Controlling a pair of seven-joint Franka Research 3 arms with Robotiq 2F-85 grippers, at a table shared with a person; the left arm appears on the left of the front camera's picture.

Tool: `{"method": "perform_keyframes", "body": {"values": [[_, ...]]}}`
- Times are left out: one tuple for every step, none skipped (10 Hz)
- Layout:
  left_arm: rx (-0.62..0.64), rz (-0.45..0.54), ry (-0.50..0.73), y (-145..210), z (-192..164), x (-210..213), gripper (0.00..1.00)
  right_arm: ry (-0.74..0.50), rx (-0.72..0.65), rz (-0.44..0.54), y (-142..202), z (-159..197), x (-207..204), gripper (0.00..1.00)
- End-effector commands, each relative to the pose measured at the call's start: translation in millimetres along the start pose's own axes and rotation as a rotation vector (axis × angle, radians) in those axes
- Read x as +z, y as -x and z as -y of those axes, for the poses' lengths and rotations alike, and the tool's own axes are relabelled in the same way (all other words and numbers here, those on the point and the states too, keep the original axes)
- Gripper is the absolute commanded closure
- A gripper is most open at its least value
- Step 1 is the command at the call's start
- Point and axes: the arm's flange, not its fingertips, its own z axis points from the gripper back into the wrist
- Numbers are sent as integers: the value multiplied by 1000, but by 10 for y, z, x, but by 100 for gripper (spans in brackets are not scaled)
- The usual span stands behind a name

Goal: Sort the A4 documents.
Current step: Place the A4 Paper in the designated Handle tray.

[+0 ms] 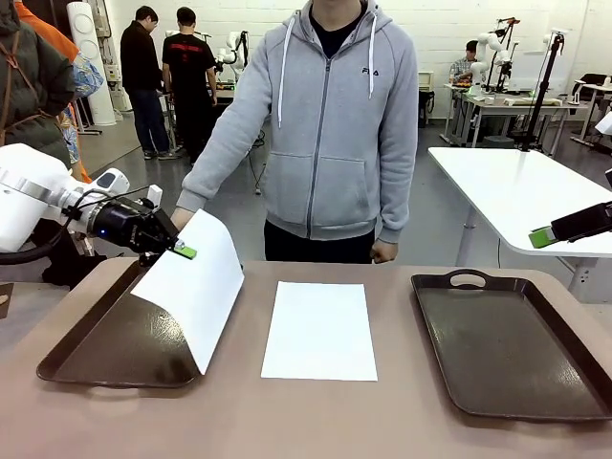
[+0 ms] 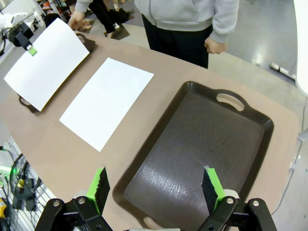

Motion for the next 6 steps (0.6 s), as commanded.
{"method": "perform_keyframes", "body": {"values": [[-92,8,-8,12,-169,89,99,-22,-7,5,8,14,-22,0],[-131,23,-47,30,-268,165,99,-22,-7,5,8,14,-22,0],[-129,45,-106,33,-338,266,99,-22,-7,5,8,14,-22,0],[-124,61,-207,32,-350,379,99,-22,-7,5,8,14,-22,0],[-125,61,-295,14,-328,427,99,-22,-7,5,8,14,-22,0],[-119,34,-386,-10,-311,416,99,-22,-7,5,8,14,-22,0]]}}
